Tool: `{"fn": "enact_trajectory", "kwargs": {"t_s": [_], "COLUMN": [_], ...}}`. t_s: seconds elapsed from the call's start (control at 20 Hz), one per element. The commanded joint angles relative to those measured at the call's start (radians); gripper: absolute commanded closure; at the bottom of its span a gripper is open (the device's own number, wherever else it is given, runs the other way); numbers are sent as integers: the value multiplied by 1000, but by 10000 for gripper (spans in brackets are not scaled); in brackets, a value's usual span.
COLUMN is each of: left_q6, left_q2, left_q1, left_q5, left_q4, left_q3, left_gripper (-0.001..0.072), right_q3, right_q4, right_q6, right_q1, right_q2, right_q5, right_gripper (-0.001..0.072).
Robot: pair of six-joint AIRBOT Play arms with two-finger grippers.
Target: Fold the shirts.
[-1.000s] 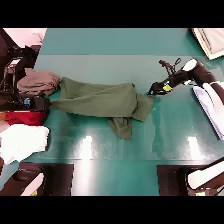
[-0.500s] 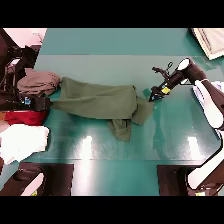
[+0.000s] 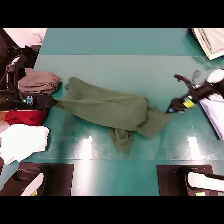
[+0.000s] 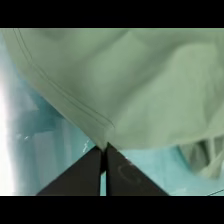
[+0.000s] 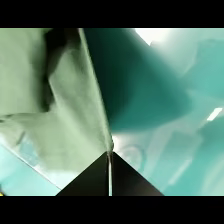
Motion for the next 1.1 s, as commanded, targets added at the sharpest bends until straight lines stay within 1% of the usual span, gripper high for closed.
{"fn": "enact_trajectory", "kwargs": {"t_s": [0.0,0.05,0.2,0.3,0.4,0.55,0.65,0.7,0.75,0.9,0.95,1.0,1.05], "left_q6": [1,1,10,35,37,58,57,53,53,53,53,53,53], "left_q2": [1,1,1,1,1,0,0,0,0,0,0,0,0], "left_q1": [1,1,1,1,1,1,1,1,1,1,1,1,1], "left_q5": [70,108,233,245,200,60,-18,-41,-56,-59,-58,-57,-57], "left_q4": [-41,-58,-165,-201,-172,-71,23,57,79,85,85,85,85], "left_q3": [4,6,21,30,30,29,29,29,29,29,29,29,29], "left_gripper": [683,683,683,683,683,683,683,683,683,683,683,683,683], "right_q3": [-222,-241,-220,-198,-198,-268,-342,-380,-412,-446,-444,-433,-414], "right_q4": [-85,-82,-80,-84,-91,-106,-208,-272,-305,-307,-298,-284,-251], "right_q6": [-3,1,71,99,155,165,237,266,266,266,265,266,265], "right_q1": [-133,-177,-254,-258,-258,-258,-258,-258,-258,-258,-258,-258,-258], "right_q2": [283,348,462,504,551,632,685,711,731,748,740,724,700], "right_q5": [-56,-58,-82,-93,-83,14,67,75,77,73,74,73,71], "right_gripper": [697,697,697,697,697,697,697,697,696,694,648,419,242]}}
